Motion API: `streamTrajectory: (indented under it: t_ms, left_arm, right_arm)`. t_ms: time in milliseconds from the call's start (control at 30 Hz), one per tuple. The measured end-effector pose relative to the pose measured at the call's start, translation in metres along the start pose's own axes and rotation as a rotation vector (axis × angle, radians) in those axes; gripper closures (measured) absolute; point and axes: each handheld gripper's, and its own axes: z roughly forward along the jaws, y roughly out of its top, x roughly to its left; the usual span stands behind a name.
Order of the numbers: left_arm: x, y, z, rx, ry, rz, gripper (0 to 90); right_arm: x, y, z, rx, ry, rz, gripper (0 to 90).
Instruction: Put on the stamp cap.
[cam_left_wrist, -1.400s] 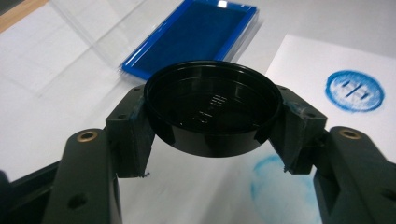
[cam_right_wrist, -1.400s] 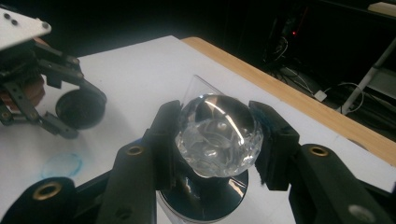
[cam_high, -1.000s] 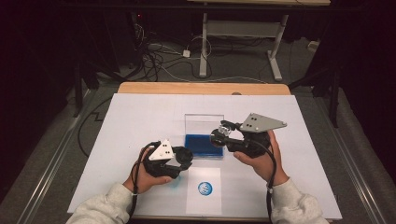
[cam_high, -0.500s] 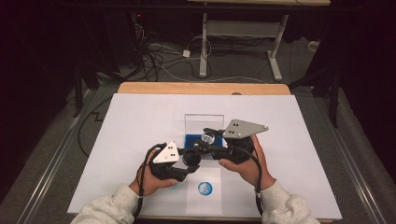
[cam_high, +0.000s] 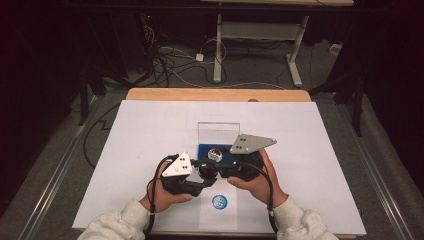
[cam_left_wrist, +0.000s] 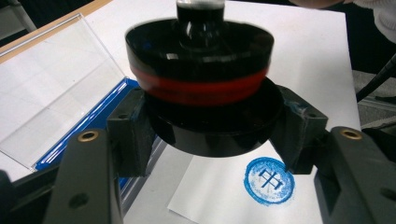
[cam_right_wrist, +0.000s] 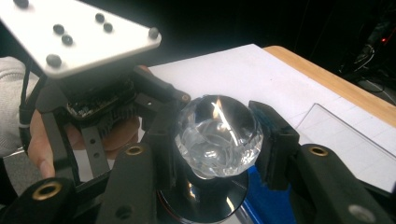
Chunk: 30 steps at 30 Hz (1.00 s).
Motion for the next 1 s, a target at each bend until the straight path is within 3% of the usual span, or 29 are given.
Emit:
streamTrajectory:
  t_ms: [633,1000]
  left_arm:
    - [0.0015,-0.0008,0.0005,0.000,0.000,-0.006,36.6]
    - [-0.0002,-0.0011,-0.0001,-0.002,0.007,-0.001,36.6]
  right_arm:
    - [0.0045,-0.0012,0.0032,0.003,0.030,-0.009,56.3]
    - [0.0027,-0.0055,0.0060,-0.008,0.041,0.009,56.2]
